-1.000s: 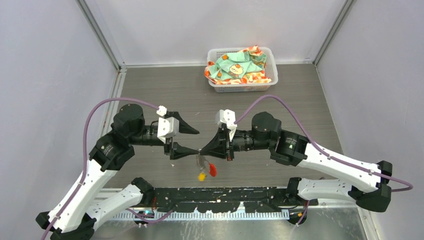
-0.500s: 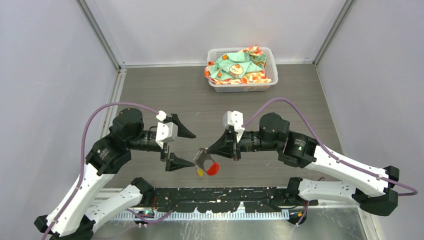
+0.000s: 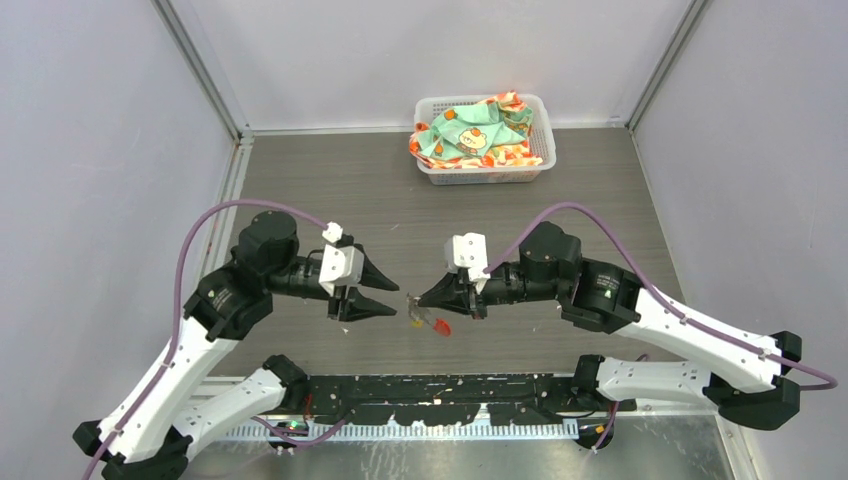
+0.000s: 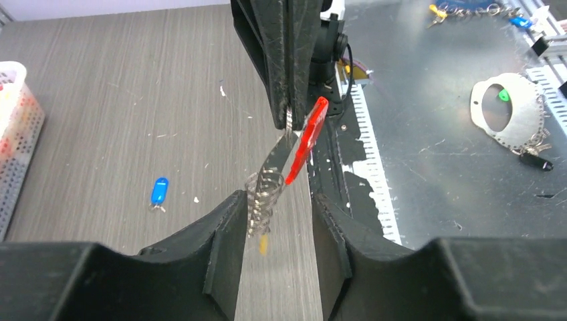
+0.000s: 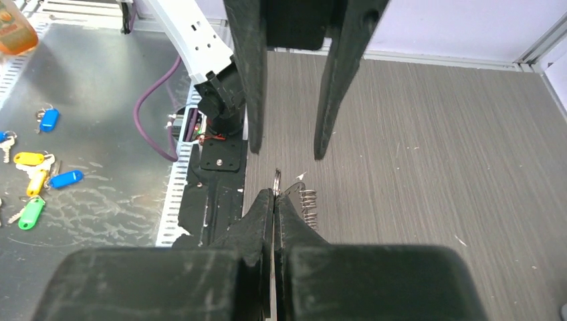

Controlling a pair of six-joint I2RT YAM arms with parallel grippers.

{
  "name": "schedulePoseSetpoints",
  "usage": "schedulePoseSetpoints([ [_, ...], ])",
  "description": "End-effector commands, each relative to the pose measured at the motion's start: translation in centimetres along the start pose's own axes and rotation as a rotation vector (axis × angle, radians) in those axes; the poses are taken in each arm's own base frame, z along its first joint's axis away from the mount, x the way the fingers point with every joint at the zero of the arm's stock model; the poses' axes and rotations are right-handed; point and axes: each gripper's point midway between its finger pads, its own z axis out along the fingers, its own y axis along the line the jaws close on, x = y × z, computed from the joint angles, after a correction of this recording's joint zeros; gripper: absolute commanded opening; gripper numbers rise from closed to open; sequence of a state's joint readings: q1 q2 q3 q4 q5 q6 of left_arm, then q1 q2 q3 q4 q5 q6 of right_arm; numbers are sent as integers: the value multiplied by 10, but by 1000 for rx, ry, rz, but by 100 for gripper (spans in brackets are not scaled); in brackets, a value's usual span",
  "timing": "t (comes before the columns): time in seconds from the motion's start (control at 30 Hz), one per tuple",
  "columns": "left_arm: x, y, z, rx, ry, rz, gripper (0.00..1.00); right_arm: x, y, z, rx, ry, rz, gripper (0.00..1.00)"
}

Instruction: Put the keys on the keyring

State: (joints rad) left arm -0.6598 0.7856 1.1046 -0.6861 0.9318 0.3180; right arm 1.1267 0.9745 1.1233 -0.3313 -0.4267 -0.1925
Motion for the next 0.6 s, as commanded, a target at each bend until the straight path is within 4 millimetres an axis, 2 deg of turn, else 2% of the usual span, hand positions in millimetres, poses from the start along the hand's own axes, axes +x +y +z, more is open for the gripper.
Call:
schedulePoseSetpoints([
  [0.0,-19,-2,7,55,-62,15,41,-34,-7,-1,22,-56,-138,1],
  [0.33,-22,-5,7,63,-67,53,40,-26,-9,15,19,26,-206,1],
  [0.57,-21,-9,1,48,-63,101,24,-25,-9,19,34,33,-211,1],
])
